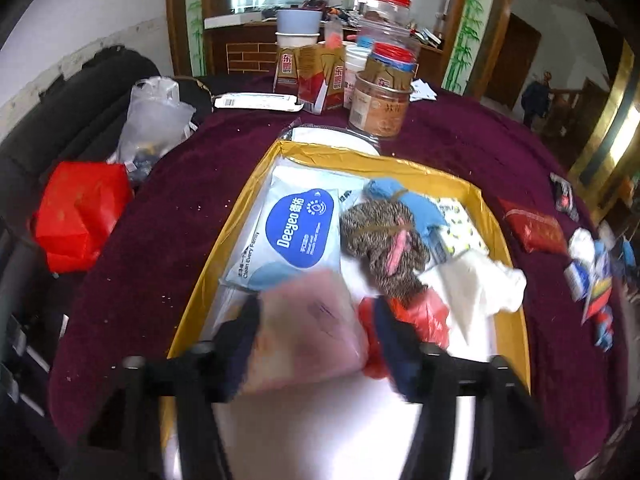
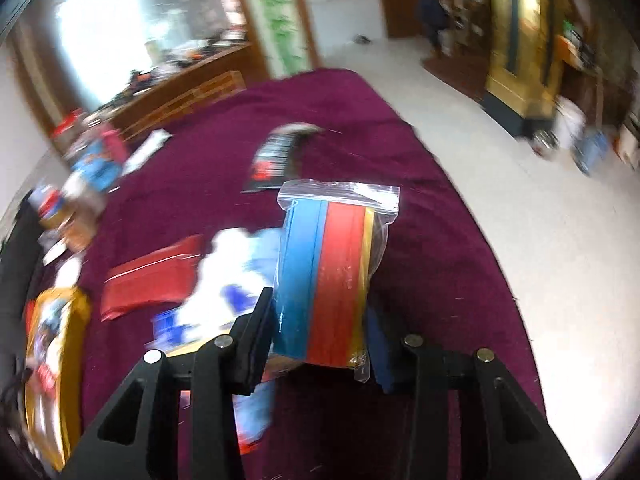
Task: Organize soft objects
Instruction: 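Lower the pink tissue pack and striped bag into the tray and release, then move both grippers back to the remaining items on the table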
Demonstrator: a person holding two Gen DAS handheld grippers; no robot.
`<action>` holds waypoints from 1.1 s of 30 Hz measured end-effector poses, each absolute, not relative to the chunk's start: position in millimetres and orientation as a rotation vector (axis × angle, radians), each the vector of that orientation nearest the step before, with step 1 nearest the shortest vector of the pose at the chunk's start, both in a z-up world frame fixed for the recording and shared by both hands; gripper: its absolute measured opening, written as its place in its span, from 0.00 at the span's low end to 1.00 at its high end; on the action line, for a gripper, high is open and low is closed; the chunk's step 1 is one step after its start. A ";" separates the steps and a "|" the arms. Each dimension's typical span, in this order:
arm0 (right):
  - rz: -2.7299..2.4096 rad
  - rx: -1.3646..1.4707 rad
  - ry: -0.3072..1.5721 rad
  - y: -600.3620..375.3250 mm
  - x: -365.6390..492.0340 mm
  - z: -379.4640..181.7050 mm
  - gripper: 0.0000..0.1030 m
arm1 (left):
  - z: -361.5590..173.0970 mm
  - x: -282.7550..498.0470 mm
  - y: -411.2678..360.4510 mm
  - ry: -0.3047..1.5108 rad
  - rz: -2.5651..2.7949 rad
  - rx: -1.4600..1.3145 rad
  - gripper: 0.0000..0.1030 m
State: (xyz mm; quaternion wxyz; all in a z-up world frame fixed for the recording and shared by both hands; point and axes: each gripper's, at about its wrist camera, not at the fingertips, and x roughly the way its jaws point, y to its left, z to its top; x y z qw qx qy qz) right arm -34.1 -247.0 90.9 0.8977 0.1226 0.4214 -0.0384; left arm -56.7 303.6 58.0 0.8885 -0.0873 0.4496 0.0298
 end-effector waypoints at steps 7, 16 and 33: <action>0.270 0.132 0.868 -111.6 -46.1 117.6 0.40 | 73.5 -82.4 321.3 0.871 0.033 -0.341 0.71; 0.629 -0.032 0.973 73.3 -68.3 98.8 0.40 | 105.8 -152.5 346.2 0.652 0.055 -0.473 0.74; 0.301 -0.267 1.086 164.9 -38.2 34.2 0.41 | 86.1 -170.2 368.4 0.648 -0.002 -0.532 0.75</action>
